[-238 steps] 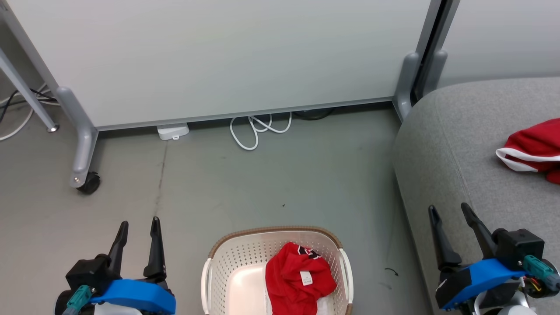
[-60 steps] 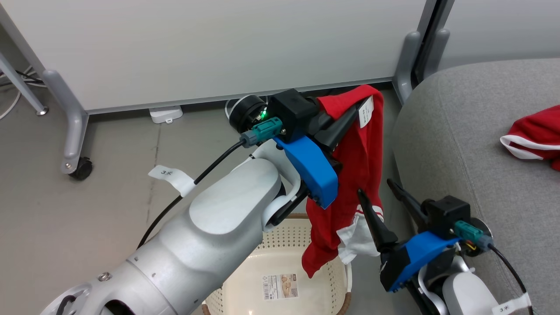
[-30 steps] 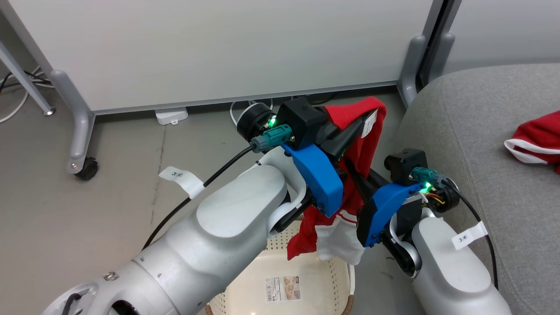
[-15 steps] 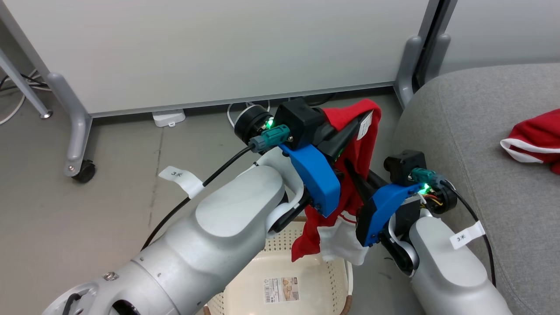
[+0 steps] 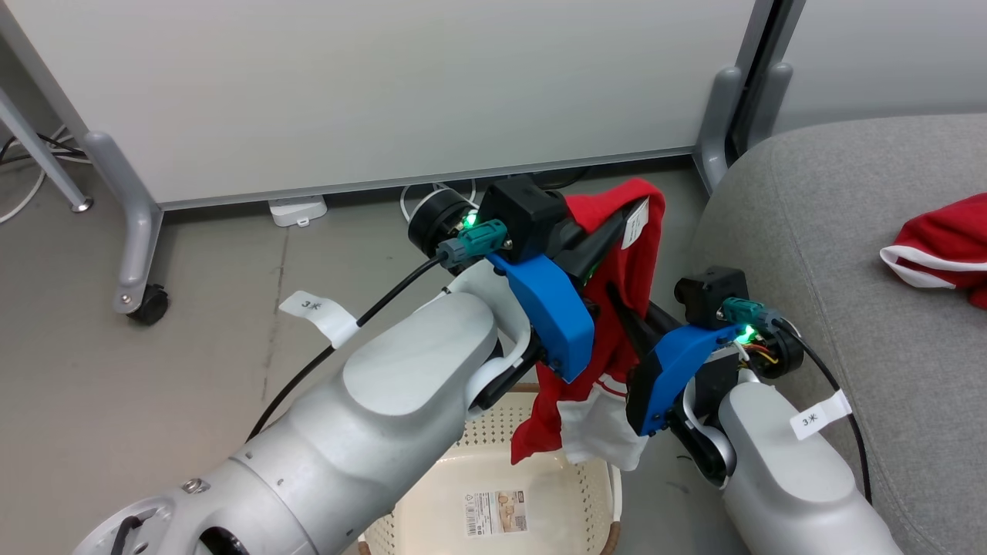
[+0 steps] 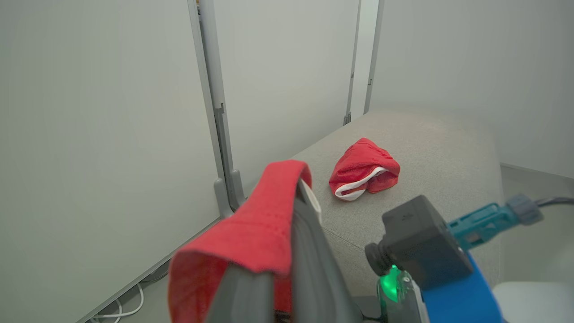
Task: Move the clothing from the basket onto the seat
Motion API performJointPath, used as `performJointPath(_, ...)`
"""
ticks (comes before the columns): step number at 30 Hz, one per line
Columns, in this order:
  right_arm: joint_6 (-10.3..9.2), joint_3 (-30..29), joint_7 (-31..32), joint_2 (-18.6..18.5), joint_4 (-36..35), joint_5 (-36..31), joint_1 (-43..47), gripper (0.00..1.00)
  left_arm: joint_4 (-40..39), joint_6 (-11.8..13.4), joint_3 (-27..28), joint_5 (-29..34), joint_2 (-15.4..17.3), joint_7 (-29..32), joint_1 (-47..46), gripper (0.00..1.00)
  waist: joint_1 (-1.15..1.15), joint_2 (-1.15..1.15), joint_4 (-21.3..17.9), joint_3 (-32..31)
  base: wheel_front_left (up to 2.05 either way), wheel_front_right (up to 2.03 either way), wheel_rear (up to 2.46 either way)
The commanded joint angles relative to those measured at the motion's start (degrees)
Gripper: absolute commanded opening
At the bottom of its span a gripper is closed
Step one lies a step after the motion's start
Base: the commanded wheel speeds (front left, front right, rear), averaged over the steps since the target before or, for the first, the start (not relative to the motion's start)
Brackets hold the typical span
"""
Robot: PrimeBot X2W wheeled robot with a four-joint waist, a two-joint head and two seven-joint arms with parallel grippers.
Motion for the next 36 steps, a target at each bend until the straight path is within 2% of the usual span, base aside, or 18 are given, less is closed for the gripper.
performJointPath(1, 0.03, 0.14, -0.39, -0.03, 0.31, 0.12, -1.16, 0.0, 0.27, -0.04, -0.15, -0.32, -0.05, -0.06, -0.74, 0.79, 0.0, 0.0, 0.0, -0.01, 0.0, 0.0, 0.0)
performJointPath(2, 0.03, 0.17, -0.46, -0.03, 0.41, 0.16, -1.22, 0.0, 0.33, -0.01, -0.19, -0.39, -0.05, -0.07, -0.77, 0.96, 0.0, 0.0, 0.0, 0.0, 0.0, 0.0, 0.0)
performJointPath(3, 0.03, 0.2, -0.49, -0.03, 0.53, 0.14, -1.31, 0.0, 0.41, 0.06, -0.24, -0.41, -0.05, -0.07, -0.8, 1.0, 0.0, 0.0, -0.01, 0.01, 0.0, 0.0, 0.0)
performJointPath(17, 0.03, 0.48, -1.26, -0.03, 1.64, 0.67, -2.04, 0.0, 1.3, 0.93, -0.42, -0.75, -0.05, -0.21, -0.64, 1.0, 0.0, 0.0, -0.16, 0.12, 0.0, 0.0, 0.0)
performJointPath(24, 0.03, -0.61, -1.79, -0.03, 1.87, 0.23, -2.14, 0.0, 0.39, 1.51, 1.05, 0.32, 1.84, -0.45, 2.35, 1.0, 0.0, 0.0, -0.13, 0.37, 0.0, 0.0, 0.0)
performJointPath(30, 0.03, -2.7, -2.27, -0.03, 1.62, -0.75, -1.66, 0.0, -5.3, 2.83, 6.58, 4.51, 5.01, -0.46, 8.3, 1.0, 0.0, 0.0, 0.09, 0.77, 0.0, 0.0, 0.0)
performJointPath(36, 0.03, -3.9, -2.02, -0.03, 0.2, -1.78, -0.9, 0.0, -12.97, 3.6, 14.38, 11.8, 8.26, -0.46, 16.79, 1.0, 0.0, 0.0, -0.14, 0.91, 0.0, 0.0, 0.0)
